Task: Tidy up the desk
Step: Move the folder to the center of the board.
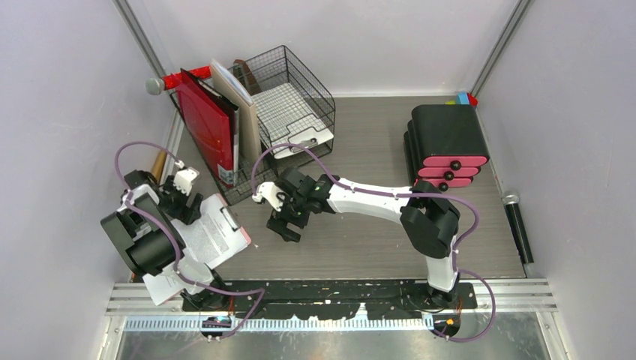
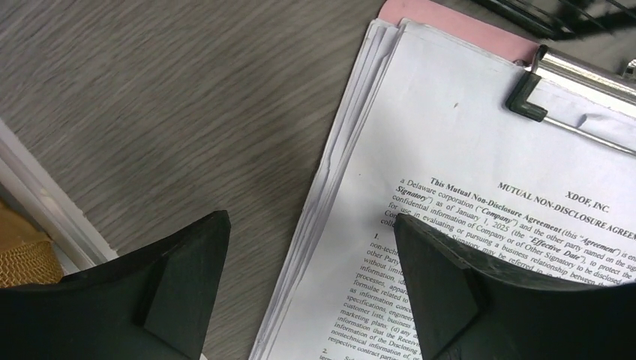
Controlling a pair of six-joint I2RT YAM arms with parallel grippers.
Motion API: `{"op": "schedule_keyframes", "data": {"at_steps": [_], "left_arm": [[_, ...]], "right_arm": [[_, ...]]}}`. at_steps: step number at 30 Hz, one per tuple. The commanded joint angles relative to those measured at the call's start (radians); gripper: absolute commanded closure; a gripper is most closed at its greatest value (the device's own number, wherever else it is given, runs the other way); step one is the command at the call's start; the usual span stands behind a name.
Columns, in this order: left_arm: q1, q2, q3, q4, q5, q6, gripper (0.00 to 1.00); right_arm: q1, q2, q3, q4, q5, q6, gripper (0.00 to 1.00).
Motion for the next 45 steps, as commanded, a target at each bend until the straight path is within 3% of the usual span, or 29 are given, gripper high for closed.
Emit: {"op": "schedule_keyframes", "data": {"at_steps": [1,14,25,36,45], "left_arm": [[-0.004,-0.035,-0.081,-0.176,-0.03,0.191,0.16],[-0.038,-0.168,-0.137,-0.297,-0.004,0.393,0.21],[-0.196,-0.274,-0.19,-0.275,-0.016,0.375,0.23],[-0.252,-0.292,-0.112,-0.106,0.102,0.081,0.18],[-0.384,-0.218,-0.07,0.126,0.065,-0.231,0.18]], "right_arm": [[0.006,-0.04,0.004,0.02,0.031,-0.027,0.08],[0.004,-0.054,0.004,0.017,0.132,-0.082,0.07],[-0.037,-0.04,0.023,0.019,0.156,-0.044,0.07],[-0.089,-0.06,0.009,0.019,0.146,-0.044,0.07],[-0.093,-0.053,0.008,0.019,0.153,-0.049,0.07]]}}
